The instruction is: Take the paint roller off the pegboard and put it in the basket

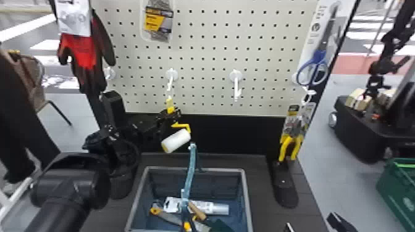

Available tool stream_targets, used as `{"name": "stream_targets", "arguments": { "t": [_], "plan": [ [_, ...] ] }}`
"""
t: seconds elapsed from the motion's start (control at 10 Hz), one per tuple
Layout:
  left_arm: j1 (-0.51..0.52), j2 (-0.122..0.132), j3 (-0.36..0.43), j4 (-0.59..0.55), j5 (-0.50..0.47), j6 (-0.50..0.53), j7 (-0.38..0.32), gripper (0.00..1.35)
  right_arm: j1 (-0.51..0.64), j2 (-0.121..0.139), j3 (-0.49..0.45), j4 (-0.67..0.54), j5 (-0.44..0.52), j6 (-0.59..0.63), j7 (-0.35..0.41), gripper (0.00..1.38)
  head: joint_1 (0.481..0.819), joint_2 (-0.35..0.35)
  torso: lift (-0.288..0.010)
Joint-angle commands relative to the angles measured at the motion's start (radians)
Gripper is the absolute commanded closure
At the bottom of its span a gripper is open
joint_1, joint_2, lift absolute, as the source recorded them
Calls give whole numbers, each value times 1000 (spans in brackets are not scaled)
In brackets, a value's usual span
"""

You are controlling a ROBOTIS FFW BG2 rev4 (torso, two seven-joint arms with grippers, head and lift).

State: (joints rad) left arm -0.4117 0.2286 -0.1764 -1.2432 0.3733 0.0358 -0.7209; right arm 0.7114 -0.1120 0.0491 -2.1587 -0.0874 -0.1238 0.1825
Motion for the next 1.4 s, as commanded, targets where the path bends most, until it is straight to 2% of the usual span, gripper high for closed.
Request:
{"name": "stream_targets", "arguments": {
  "t": [0.0, 0.6, 1.3],
  "plan": [
    [0, 0, -2, 0, 3, 1, 0, 1211, 0, 0, 0, 0, 0, 0, 0, 251, 549, 0, -100],
    [0, 2, -3, -2, -1, -4, 1, 1211, 2, 0, 0, 0, 0, 0, 0, 251, 549, 0, -100],
    [97, 32, 71, -221, -34, 21, 17, 1211, 15, -3, 0, -2, -3, 7, 0, 249, 549, 0, -100]
  ]
}}
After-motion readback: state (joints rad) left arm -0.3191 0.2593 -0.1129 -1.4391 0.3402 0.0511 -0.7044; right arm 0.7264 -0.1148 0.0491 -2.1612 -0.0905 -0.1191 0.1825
